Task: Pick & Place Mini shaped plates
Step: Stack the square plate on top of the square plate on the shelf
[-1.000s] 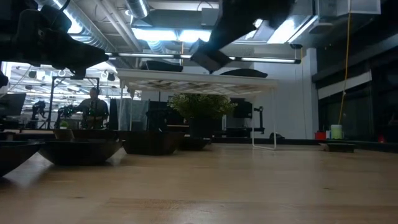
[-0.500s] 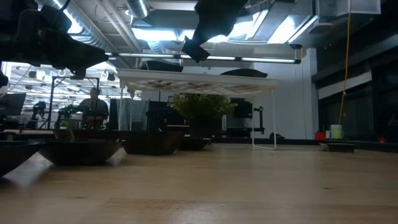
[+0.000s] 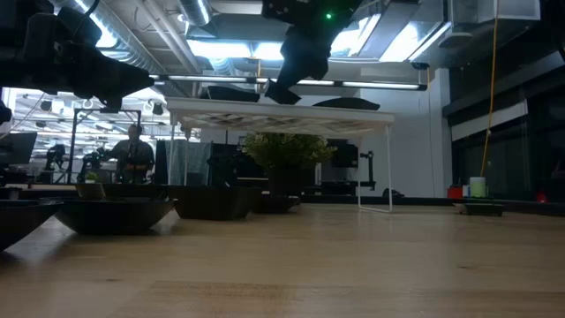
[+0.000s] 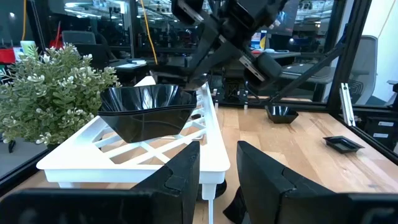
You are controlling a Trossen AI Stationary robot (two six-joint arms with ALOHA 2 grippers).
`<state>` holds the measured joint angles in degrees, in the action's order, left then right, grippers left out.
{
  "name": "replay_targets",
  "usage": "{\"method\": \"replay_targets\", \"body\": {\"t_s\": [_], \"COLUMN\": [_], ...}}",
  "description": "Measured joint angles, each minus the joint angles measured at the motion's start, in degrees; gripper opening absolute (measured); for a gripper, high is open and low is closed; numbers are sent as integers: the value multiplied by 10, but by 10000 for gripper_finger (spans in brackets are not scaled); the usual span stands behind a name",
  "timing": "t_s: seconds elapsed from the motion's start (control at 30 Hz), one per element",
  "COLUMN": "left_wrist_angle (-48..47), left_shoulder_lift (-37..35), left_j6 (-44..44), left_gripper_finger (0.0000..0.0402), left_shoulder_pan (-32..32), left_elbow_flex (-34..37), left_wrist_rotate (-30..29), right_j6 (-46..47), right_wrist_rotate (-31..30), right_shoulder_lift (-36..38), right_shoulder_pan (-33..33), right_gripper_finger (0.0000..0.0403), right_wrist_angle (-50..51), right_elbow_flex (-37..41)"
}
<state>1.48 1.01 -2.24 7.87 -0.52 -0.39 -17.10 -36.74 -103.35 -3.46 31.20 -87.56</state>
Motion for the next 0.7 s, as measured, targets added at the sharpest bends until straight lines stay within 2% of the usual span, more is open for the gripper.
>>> {"method": "replay_targets", "body": {"t_s": [0.7], "left_wrist_angle": [0], "left_shoulder_lift": [0], "left_j6": [0], "left_gripper_finger": [100], "left_shoulder_pan": [0], "left_elbow_flex": [0], "left_wrist_rotate": [0], "right_j6": [2], "right_wrist_rotate": [9], "right_shoulder_lift": [-13], "right_shoulder_pan": [4], "right_gripper_finger": [7], "right_wrist_angle": [11], "right_elbow_flex": [1]}}
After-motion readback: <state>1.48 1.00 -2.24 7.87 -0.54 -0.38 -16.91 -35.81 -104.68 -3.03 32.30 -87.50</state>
